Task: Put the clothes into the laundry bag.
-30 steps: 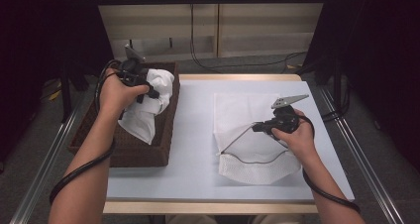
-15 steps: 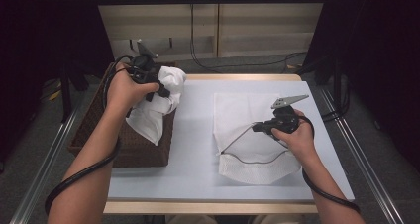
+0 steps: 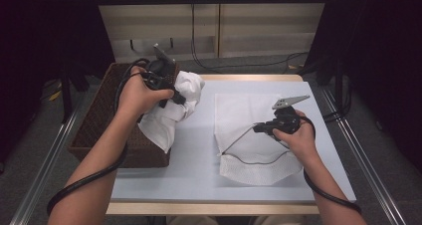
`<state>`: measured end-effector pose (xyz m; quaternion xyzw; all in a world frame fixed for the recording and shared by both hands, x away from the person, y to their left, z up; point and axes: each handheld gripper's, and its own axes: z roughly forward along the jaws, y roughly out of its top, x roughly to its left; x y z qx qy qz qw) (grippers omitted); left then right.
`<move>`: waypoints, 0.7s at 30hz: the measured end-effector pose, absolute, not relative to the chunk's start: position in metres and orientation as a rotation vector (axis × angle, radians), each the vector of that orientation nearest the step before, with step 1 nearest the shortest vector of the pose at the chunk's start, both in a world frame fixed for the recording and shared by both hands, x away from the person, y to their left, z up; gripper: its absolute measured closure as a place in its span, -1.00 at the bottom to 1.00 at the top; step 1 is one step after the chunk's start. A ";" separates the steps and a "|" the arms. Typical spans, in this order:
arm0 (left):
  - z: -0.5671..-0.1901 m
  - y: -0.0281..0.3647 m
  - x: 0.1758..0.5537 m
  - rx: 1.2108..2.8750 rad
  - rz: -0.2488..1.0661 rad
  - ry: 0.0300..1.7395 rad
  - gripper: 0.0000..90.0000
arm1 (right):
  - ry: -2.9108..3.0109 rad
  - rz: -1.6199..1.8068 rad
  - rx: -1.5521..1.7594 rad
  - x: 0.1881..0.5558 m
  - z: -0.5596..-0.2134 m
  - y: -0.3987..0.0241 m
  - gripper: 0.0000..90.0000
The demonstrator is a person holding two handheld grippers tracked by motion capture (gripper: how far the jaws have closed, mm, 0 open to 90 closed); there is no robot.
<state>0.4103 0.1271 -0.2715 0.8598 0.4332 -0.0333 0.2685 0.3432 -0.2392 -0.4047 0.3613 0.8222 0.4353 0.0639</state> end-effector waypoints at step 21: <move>-0.288 0.084 0.382 2.390 -0.188 0.974 0.45 | 2.472 1.278 1.106 0.344 -0.407 -0.238 0.99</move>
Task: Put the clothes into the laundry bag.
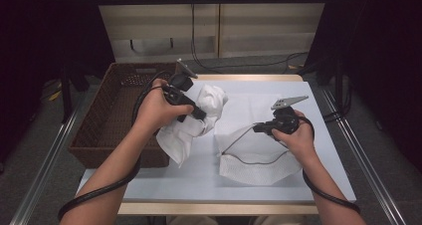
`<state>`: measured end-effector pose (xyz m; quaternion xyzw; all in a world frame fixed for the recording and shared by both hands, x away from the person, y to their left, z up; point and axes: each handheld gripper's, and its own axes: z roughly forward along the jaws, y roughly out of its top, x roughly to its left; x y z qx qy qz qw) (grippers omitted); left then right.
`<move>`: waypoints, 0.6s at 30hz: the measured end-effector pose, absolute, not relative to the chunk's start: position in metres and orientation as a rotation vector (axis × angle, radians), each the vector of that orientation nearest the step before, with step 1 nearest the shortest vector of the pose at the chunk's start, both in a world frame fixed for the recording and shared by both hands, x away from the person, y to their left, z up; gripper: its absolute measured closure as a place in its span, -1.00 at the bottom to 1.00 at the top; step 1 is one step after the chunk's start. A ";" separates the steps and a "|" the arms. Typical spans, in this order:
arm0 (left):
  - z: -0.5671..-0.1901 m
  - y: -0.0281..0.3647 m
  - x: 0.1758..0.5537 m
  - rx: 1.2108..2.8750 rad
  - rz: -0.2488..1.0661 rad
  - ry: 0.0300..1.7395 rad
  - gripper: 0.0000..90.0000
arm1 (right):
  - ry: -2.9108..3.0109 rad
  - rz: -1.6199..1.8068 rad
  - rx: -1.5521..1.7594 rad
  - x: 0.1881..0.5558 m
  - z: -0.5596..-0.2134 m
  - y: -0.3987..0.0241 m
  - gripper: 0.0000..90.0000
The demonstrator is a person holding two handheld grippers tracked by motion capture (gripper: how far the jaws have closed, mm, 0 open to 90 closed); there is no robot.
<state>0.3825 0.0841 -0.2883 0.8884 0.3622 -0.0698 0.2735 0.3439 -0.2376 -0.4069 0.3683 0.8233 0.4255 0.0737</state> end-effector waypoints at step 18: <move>-0.299 0.051 0.366 2.422 -0.252 0.851 0.45 | 2.461 1.276 1.117 0.346 -0.409 -0.239 0.99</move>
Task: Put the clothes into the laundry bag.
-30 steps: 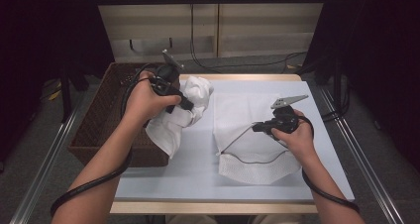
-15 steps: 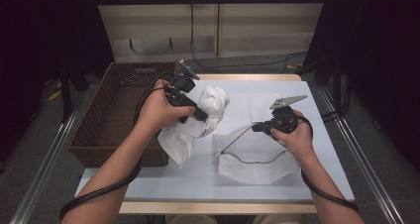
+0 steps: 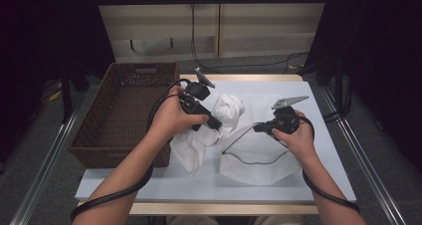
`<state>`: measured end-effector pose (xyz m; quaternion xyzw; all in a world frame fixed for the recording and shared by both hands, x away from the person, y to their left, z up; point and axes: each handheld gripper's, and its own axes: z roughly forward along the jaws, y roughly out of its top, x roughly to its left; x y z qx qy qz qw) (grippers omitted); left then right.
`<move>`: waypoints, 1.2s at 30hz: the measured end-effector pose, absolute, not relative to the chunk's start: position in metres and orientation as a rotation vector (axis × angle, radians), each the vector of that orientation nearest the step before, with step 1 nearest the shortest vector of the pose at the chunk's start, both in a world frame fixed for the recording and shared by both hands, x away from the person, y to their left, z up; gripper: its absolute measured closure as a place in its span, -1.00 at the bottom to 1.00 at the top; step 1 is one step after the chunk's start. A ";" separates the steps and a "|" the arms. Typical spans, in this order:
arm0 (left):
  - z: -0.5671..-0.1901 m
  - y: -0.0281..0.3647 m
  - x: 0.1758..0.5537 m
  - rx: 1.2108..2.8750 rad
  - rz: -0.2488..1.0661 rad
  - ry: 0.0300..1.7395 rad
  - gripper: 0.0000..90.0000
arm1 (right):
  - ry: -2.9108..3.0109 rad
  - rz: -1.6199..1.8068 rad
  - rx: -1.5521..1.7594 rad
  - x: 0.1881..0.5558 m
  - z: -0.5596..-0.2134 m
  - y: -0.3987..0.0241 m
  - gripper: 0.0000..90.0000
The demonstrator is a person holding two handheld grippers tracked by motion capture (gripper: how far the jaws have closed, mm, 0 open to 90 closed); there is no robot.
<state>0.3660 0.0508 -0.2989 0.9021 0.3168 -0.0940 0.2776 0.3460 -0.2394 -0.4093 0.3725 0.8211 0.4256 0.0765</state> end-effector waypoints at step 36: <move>-0.328 0.011 0.341 2.473 -0.373 0.684 0.45 | 2.427 1.262 1.140 0.353 -0.407 -0.239 0.99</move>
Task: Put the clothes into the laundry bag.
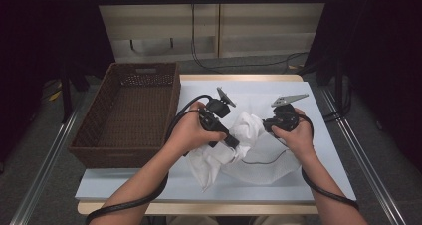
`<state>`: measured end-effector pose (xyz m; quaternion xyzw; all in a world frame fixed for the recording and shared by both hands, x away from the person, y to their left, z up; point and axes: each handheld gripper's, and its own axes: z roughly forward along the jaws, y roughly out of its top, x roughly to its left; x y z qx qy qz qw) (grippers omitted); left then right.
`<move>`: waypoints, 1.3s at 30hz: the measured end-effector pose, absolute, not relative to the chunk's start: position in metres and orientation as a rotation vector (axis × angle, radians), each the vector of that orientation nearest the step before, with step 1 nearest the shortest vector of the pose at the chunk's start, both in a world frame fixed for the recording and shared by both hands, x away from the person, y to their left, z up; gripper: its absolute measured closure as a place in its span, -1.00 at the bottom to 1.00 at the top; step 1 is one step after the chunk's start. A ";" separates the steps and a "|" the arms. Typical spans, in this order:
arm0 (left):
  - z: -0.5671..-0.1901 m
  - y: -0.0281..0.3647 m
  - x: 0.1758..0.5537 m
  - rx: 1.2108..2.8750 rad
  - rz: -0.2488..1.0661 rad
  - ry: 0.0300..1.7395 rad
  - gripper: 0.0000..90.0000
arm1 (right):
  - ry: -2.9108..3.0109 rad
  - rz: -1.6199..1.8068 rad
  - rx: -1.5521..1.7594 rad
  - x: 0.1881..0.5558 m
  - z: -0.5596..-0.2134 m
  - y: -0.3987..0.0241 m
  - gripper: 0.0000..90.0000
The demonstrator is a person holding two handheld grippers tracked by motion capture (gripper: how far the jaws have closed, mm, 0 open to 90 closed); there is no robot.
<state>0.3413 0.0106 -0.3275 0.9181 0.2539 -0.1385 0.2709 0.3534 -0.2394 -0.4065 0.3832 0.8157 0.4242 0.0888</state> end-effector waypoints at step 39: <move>-0.337 0.007 0.331 2.481 -0.434 0.631 0.44 | 2.415 1.166 1.148 0.358 -0.374 -0.223 0.99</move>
